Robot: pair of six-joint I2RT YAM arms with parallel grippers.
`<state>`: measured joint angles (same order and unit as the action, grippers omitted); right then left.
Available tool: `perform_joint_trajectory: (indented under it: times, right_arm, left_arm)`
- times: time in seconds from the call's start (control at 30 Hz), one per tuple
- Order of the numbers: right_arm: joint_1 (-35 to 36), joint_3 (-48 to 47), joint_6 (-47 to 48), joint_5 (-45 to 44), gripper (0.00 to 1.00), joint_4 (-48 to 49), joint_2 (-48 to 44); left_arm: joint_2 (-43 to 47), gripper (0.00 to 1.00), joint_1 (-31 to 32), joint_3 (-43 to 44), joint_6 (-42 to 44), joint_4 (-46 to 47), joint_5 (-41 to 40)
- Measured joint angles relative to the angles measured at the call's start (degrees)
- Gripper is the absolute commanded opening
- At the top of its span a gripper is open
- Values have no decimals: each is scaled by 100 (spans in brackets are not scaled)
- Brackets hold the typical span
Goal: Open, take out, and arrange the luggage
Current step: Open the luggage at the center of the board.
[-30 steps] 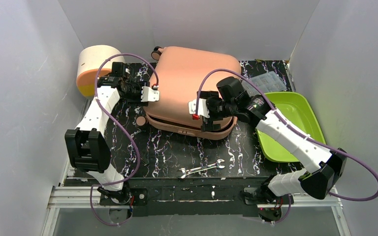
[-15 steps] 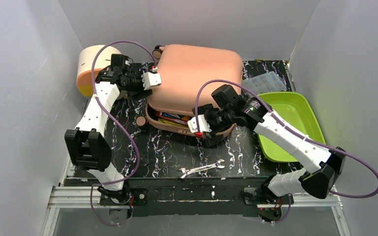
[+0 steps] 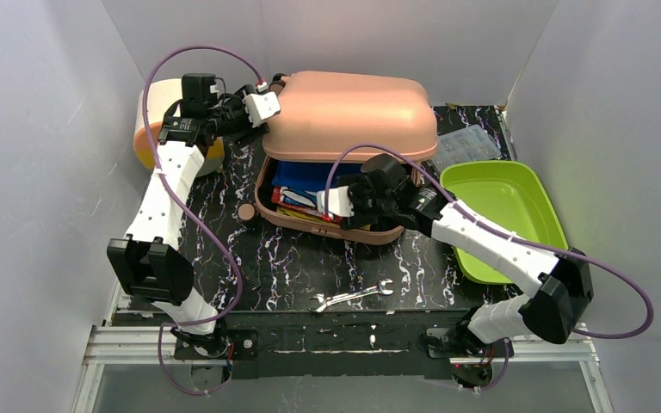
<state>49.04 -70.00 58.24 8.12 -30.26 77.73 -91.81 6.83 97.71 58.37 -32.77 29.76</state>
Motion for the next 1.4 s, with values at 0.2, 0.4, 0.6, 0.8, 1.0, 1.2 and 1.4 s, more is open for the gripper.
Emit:
perform_joint_trajectory:
  times: [0.2, 0.4, 0.6, 0.8, 1.0, 1.2, 1.4]
  right_arm:
    - [-4, 17, -66, -1604, 73, 1346, 411]
    - [9, -929, -57, -2181, 74, 1368, 922]
    - [-313, -2098, 42, -2118, 74, 1123, 1600]
    - [-1259, -3458, 11, -2131, 74, 1495, 2428]
    - [-1958, -4437, -4, -2205, 75, 1906, 3010]
    - [-2022, -4489, -4, -2186, 75, 2157, 3230]
    - [-2052, -4441, 61, -2199, 76, 2297, 3268]
  left_arm:
    - [0, 51, 33, 15, -79, 186, -37]
    - [146, 98, 13, -221, -385, 966, -413]
    - [844, 98, 2, -1130, -850, 1886, -815]
    - [2205, 98, 44, -2315, -1322, 1421, -577]
    - [3060, 98, 44, -3471, -1161, 791, 278]
    - [2953, 98, 111, -4411, -809, 417, 732]
    - [2710, 98, 529, -4588, -643, 411, 730]
